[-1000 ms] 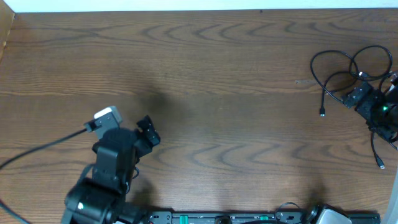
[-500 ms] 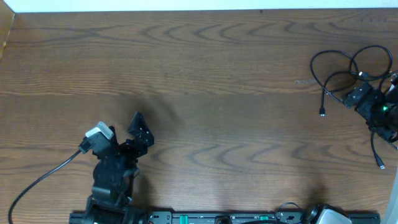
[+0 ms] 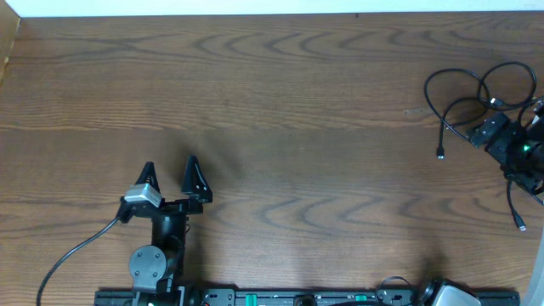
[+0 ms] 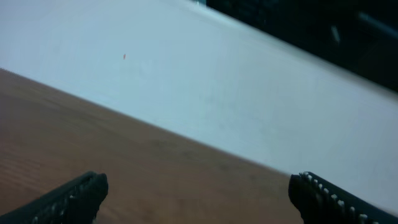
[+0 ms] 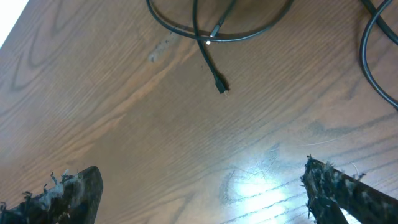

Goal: Untangle cables

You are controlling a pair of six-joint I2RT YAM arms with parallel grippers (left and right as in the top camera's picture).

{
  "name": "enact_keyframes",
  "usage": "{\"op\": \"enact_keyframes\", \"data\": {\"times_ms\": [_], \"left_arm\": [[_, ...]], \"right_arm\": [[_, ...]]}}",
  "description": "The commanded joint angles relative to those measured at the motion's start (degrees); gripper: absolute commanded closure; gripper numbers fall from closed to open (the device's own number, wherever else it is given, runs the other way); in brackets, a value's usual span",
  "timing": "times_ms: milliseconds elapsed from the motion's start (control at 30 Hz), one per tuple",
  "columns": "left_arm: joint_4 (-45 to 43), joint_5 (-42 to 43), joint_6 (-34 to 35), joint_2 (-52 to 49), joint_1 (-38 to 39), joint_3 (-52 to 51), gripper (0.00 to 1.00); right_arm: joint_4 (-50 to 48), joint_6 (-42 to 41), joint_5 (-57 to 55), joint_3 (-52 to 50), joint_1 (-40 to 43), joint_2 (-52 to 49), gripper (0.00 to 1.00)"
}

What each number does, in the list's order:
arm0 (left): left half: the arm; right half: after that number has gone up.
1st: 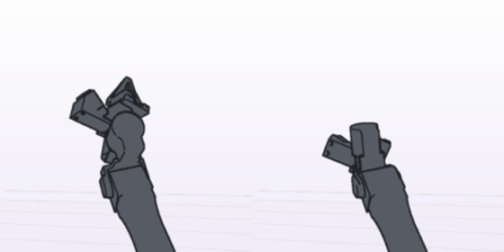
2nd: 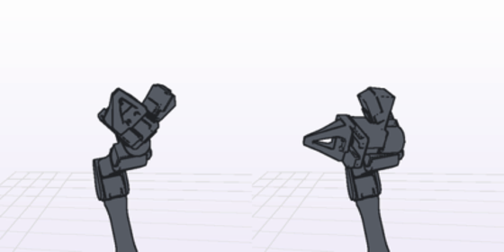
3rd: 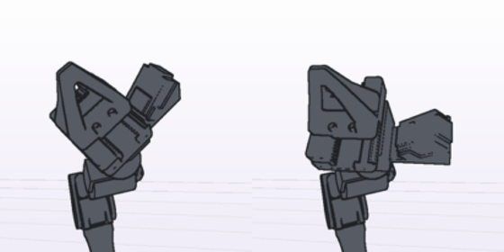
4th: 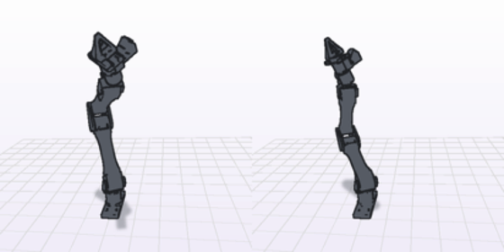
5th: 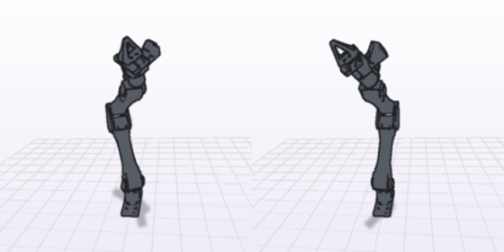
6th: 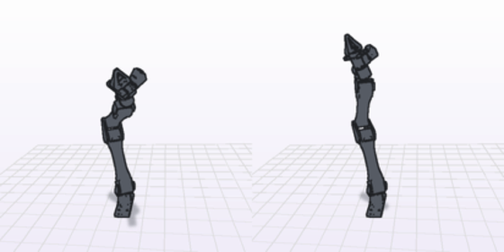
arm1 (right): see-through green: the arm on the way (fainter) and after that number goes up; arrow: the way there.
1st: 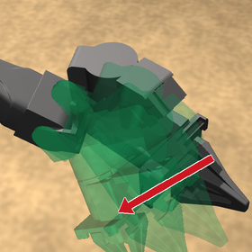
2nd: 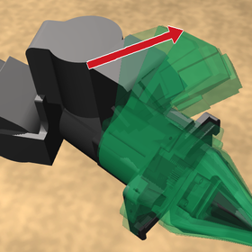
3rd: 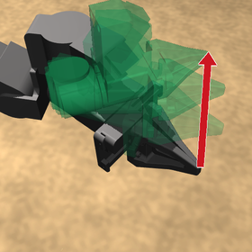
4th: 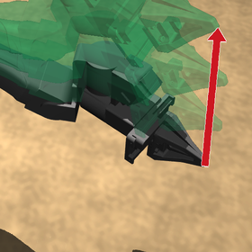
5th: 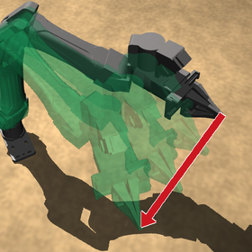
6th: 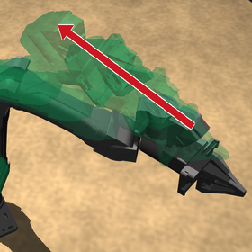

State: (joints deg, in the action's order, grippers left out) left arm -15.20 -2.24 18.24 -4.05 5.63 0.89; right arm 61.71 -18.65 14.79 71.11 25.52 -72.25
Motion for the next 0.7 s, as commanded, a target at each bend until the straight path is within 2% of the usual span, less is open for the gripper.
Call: {"op": "enact_keyframes", "data": {"times_ms": [0, 100, 200, 467, 567, 667], "left_arm": [[0.2, 4.3, -6.1, 2.5, -0.6, -0.7, 0.03], [0.4, 8.0, -11.9, 4.1, -0.8, -0.7, 0.03], [2.8, 10.0, -14.0, 4.0, -1.9, -0.7, 0.03], [19.4, 7.6, -15.8, 4.0, -4.7, -0.7, 0.03], [19.2, 7.0, -19.8, 4.0, -4.7, -0.7, 0.03], [19.5, 4.6, -20.0, 4.0, -4.7, -0.7, 0.03]], "right_arm": [[0.1, 0.1, 0.4, 0.4, -0.4, 0.3, 0.01], [0.0, 0.1, 0.4, 0.4, -0.4, 0.3, 0.01], [0.0, 0.1, 0.4, 0.4, -0.4, 0.3, 0.01], [0.0, 0.1, 0.4, 0.4, -0.4, 0.3, 0.01], [0.0, 0.1, 0.4, 0.4, -0.4, 0.3, 0.01], [0.0, 0.1, 0.4, 0.4, -0.4, 0.3, 0.01]]}}
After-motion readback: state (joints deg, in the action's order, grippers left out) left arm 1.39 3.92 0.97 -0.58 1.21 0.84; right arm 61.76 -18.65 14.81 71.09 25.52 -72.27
